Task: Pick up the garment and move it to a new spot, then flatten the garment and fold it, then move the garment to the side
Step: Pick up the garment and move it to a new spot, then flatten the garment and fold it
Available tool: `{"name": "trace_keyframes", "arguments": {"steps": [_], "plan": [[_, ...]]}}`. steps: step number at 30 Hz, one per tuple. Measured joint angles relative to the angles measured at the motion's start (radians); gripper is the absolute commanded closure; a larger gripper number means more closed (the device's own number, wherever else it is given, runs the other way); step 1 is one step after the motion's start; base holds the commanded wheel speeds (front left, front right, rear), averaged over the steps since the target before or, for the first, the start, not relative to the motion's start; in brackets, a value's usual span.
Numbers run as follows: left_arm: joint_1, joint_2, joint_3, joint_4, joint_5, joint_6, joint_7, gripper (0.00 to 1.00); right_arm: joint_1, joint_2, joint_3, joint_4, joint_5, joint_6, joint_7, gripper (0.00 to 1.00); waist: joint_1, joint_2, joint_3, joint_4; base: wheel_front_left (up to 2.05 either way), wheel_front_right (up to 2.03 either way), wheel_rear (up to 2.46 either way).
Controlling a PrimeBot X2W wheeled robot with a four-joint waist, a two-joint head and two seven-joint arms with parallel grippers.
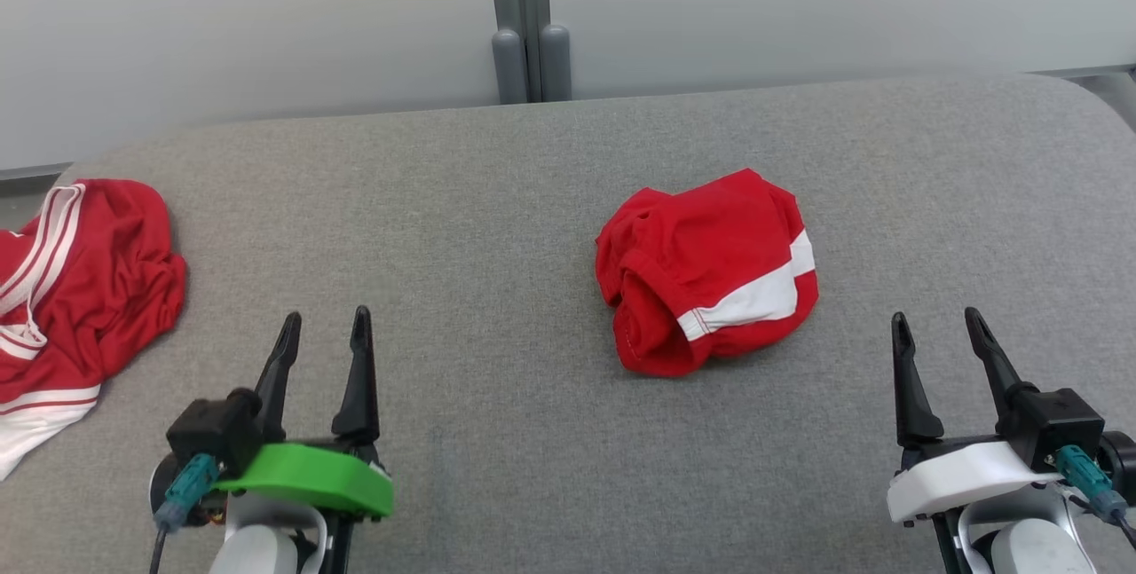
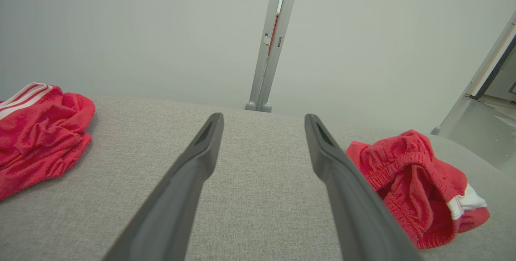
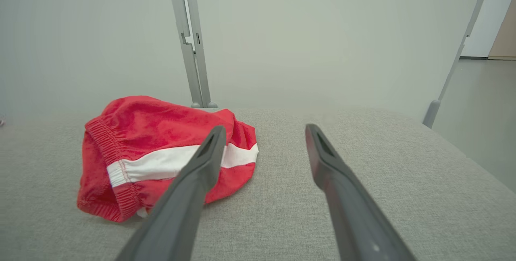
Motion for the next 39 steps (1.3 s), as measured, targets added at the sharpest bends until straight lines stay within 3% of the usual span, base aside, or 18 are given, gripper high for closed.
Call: {"name": "trace_keyframes", "arguments": {"steps": [10, 29, 34, 39], "plan": [[0.121, -0.022, 0.109, -0.044, 0.034, -0.035, 0.000, 0.00, 0.041, 0.000, -0.010, -0.016, -0.038, 0.000, 0.000, 0.00, 0.0000, 0.0000, -0.029, -0.003, 0.00, 0.00, 0.00], [0.135, -0.027, 0.084, -0.053, 0.032, -0.039, 0.000, 0.00, 0.039, 0.000, 0.001, -0.013, -0.023, 0.000, 0.000, 0.00, 0.0000, 0.0000, -0.018, -0.005, 0.00, 0.00, 0.00], [0.115, -0.022, 0.034, -0.055, 0.009, -0.039, 0.000, 0.00, 0.032, 0.000, 0.012, -0.012, -0.019, 0.000, 0.000, 0.00, 0.0000, -0.0001, -0.012, -0.025, 0.00, 0.00, 0.00], [0.036, -0.014, -0.128, -0.016, -0.048, -0.039, 0.000, 0.00, 0.015, 0.000, 0.034, -0.013, -0.008, 0.000, 0.000, 0.00, 0.0000, 0.0000, 0.003, -0.068, 0.00, 0.00, 0.00]]}}
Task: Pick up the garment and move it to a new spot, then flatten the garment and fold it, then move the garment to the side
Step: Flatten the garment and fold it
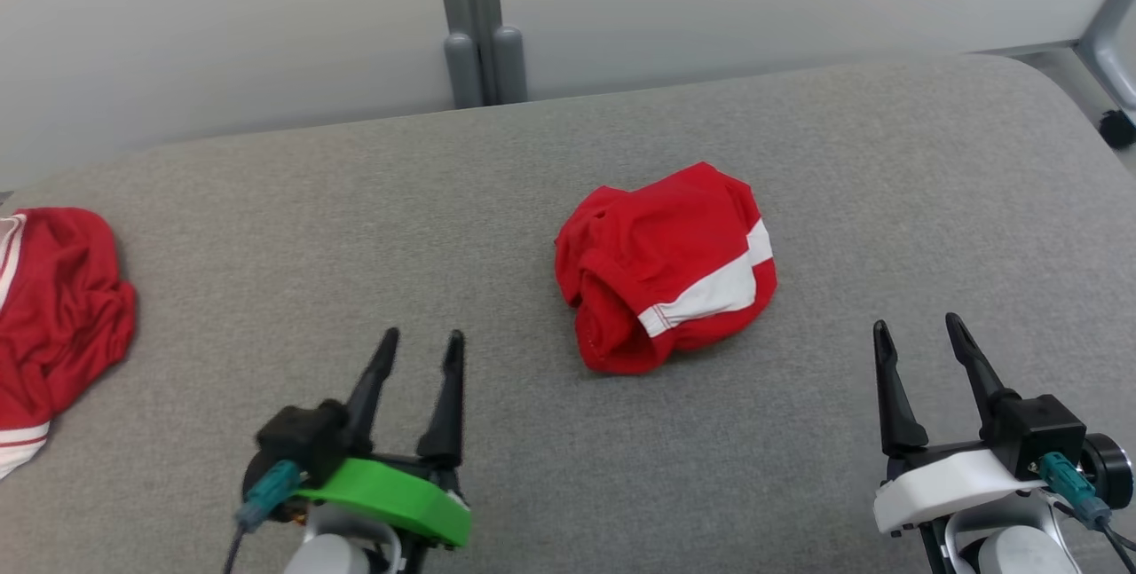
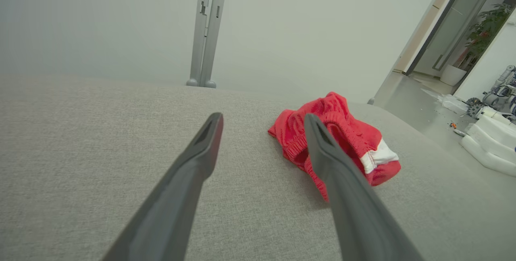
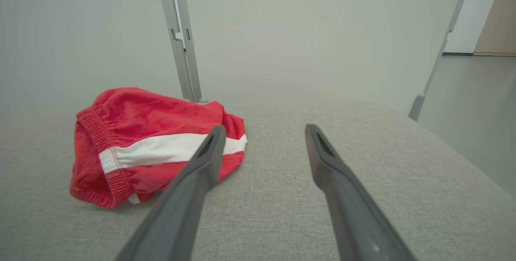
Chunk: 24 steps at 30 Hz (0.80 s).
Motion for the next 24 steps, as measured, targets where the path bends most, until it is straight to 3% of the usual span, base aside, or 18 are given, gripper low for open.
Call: {"name": "trace_keyframes", "arguments": {"steps": [6, 10, 17, 24], "plan": [[-0.114, 0.007, -0.254, 0.097, -0.097, -0.001, 0.009, 0.00, -0.009, 0.000, 0.015, 0.002, 0.008, 0.000, 0.000, 0.00, 0.0000, 0.0000, 0.020, -0.076, 0.00, 0.00, 0.00], [-0.184, 0.002, -0.330, 0.177, -0.186, -0.001, 0.017, 0.00, -0.021, -0.001, 0.022, -0.004, 0.012, 0.000, 0.000, 0.00, 0.0000, 0.0000, 0.036, -0.136, 0.00, 0.00, 0.00], [-0.274, -0.005, -0.315, 0.358, -0.252, 0.001, 0.027, 0.00, -0.028, -0.001, 0.032, -0.009, 0.025, 0.000, 0.000, 0.00, 0.0000, 0.0000, 0.068, -0.243, 0.00, 0.00, 0.00], [-0.323, -0.009, -0.284, 0.445, -0.274, 0.015, 0.019, 0.00, -0.027, -0.001, 0.026, -0.010, 0.042, 0.000, 0.000, 0.00, 0.0000, 0.0000, 0.103, -0.322, 0.00, 0.00, 0.00]]}}
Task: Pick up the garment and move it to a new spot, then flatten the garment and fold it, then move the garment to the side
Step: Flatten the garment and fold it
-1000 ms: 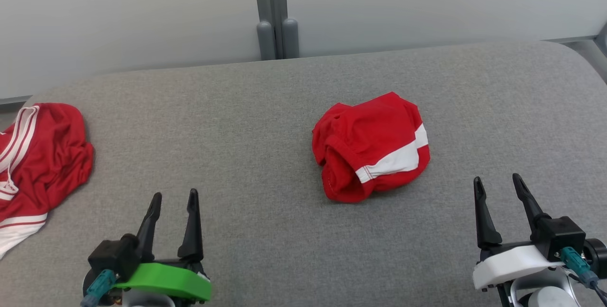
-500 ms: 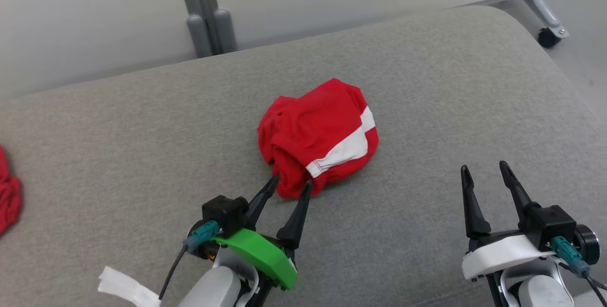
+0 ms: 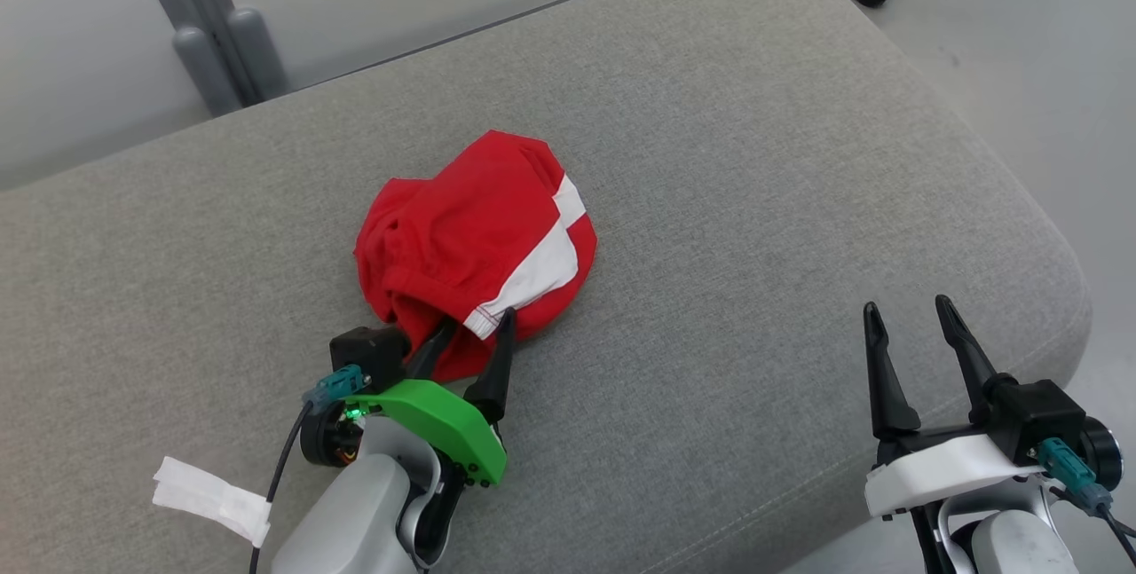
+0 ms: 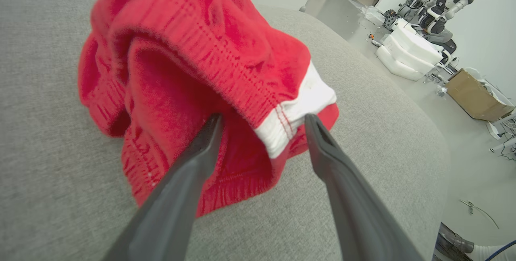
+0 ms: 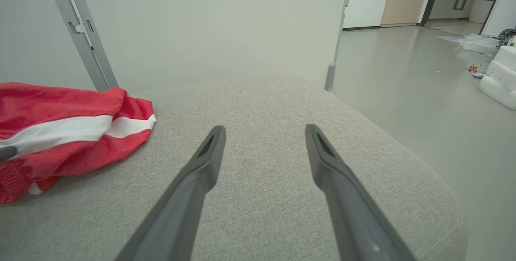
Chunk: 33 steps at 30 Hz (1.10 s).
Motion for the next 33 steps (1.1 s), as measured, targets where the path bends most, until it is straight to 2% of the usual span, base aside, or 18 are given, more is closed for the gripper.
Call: {"name": "trace_keyframes", "arguments": {"steps": [2, 3, 4, 15, 19, 27, 33], "plan": [[-0.007, -0.001, -0.001, 0.009, -0.002, 0.000, -0.003, 0.00, 0.000, 0.000, -0.002, 0.000, 0.000, 0.000, 0.000, 0.00, 0.0000, 0.0000, 0.011, -0.009, 0.00, 0.00, 0.00], [-0.010, -0.001, -0.005, 0.011, -0.002, -0.001, -0.004, 0.60, 0.000, 0.000, -0.004, -0.001, 0.001, 0.000, 0.000, 0.00, 0.0000, 0.0000, 0.016, -0.012, 0.00, 0.00, 0.00], [-0.013, -0.001, -0.008, 0.010, -0.001, -0.002, -0.008, 1.00, 0.000, 0.000, -0.005, -0.001, 0.002, 0.000, 0.000, 0.00, 0.0000, 0.0000, 0.019, -0.013, 0.00, 0.00, 0.00], [-0.145, -0.004, -0.004, -0.111, 0.042, -0.012, -0.018, 1.00, -0.006, 0.001, -0.001, -0.002, 0.003, 0.000, 0.000, 0.00, 0.0000, 0.0000, 0.010, 0.034, 0.00, 0.00, 0.00], [-0.258, -0.004, -0.057, -0.123, 0.045, -0.014, -0.012, 1.00, -0.007, 0.000, 0.006, 0.005, 0.001, 0.000, 0.000, 0.00, 0.0000, 0.0000, -0.004, 0.044, 0.00, 0.00, 0.00], [-0.467, -0.006, -0.152, -0.136, -0.067, -0.014, 0.014, 1.00, -0.015, 0.001, 0.049, 0.019, 0.009, 0.000, 0.000, 0.00, 0.0000, 0.0000, -0.021, 0.005, 0.00, 0.00, 0.00], [-0.529, -0.007, -0.216, -0.179, -0.165, -0.015, 0.006, 1.00, -0.014, 0.001, 0.027, 0.010, 0.018, 0.000, 0.000, 0.00, 0.0000, 0.0000, -0.010, -0.018, 0.00, 0.00, 0.00]]}}
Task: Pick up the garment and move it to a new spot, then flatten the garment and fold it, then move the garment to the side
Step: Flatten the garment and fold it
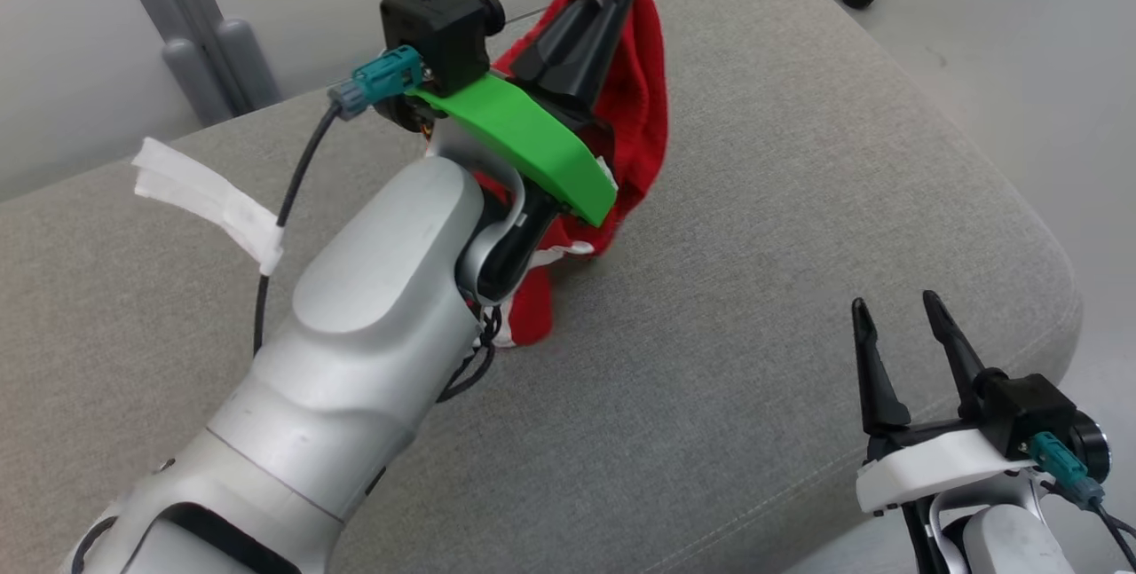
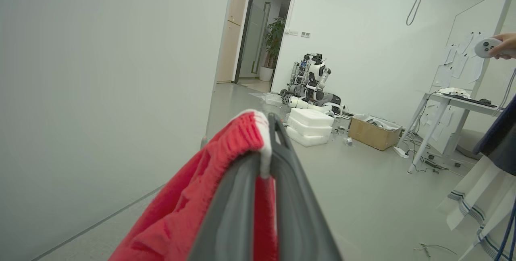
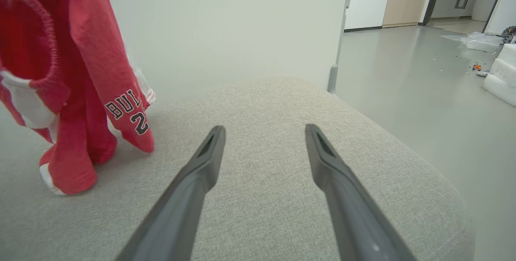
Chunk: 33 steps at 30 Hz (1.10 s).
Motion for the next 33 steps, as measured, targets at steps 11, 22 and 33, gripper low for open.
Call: {"name": "trace_keyframes", "arguments": {"steps": [11, 22, 33], "plan": [[0.187, 0.184, -0.295, -0.139, -0.144, -0.001, 0.080, 1.00, -0.001, 0.000, -0.041, -0.022, -0.022, 0.000, 0.000, 0.00, 0.0000, 0.0000, 0.028, 0.130, 0.00, 0.00, 0.00], [0.256, 0.314, -0.379, -0.023, -0.121, 0.007, 0.072, 1.00, -0.005, 0.001, -0.018, -0.011, -0.041, 0.000, 0.000, 0.00, 0.0000, -0.0001, 0.042, 0.333, 0.00, 0.00, 0.00], [0.303, 0.269, -0.320, 0.096, -0.163, 0.014, -0.002, 0.00, -0.005, 0.001, -0.016, 0.003, -0.047, 0.000, 0.000, 0.00, 0.0000, -0.0001, 0.007, 0.397, 0.00, 0.00, 0.00]]}}
